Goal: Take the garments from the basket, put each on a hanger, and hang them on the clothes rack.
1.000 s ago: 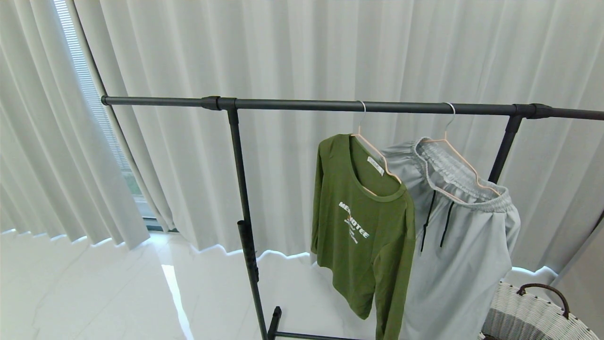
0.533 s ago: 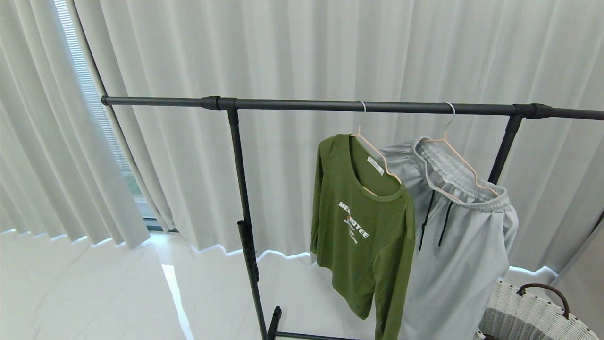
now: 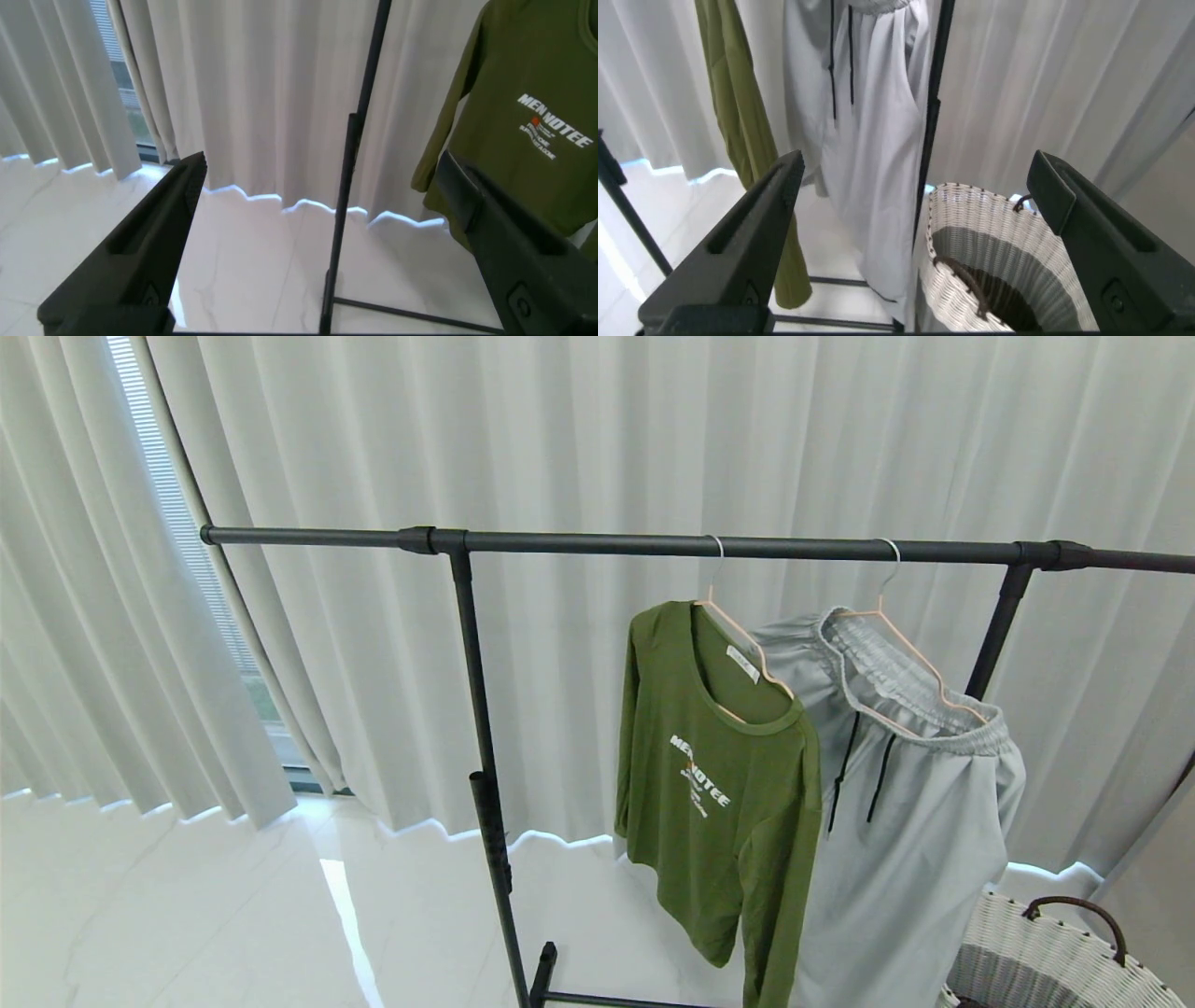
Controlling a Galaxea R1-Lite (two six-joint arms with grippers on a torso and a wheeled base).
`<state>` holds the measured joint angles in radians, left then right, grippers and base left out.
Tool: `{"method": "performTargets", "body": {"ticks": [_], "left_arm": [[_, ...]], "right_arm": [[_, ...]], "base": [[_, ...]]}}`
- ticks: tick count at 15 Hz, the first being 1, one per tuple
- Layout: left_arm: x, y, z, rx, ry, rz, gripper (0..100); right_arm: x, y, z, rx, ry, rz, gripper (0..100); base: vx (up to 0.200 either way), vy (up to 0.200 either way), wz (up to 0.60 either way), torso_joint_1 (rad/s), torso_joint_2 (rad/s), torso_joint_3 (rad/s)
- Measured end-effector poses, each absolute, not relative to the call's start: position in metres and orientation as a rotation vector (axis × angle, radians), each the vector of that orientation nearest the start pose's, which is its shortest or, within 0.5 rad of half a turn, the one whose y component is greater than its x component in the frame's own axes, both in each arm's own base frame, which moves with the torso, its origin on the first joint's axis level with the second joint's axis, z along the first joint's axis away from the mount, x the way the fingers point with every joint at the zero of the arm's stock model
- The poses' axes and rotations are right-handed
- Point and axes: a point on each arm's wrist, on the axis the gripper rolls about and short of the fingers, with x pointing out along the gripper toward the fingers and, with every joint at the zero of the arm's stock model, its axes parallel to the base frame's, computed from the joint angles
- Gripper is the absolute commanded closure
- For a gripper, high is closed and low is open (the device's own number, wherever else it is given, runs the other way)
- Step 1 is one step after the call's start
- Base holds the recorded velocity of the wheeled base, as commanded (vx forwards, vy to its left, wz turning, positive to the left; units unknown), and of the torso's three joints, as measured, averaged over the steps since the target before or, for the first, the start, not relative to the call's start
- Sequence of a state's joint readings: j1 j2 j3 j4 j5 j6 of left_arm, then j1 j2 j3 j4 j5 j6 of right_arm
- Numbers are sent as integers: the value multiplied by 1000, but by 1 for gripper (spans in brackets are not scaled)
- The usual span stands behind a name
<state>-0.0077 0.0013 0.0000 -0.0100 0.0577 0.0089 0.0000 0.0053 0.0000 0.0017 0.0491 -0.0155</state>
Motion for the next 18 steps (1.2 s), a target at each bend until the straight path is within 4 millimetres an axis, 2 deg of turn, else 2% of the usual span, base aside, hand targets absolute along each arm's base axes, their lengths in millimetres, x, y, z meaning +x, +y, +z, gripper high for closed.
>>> {"method": "performTargets", "body": {"ticks": [18], "left_arm": [[-23, 1, 77, 9, -10, 50, 0]], "right_arm": [[-23, 1, 75, -15, 3, 49, 0]], "base": [[0, 0, 0, 0, 0, 0]]}}
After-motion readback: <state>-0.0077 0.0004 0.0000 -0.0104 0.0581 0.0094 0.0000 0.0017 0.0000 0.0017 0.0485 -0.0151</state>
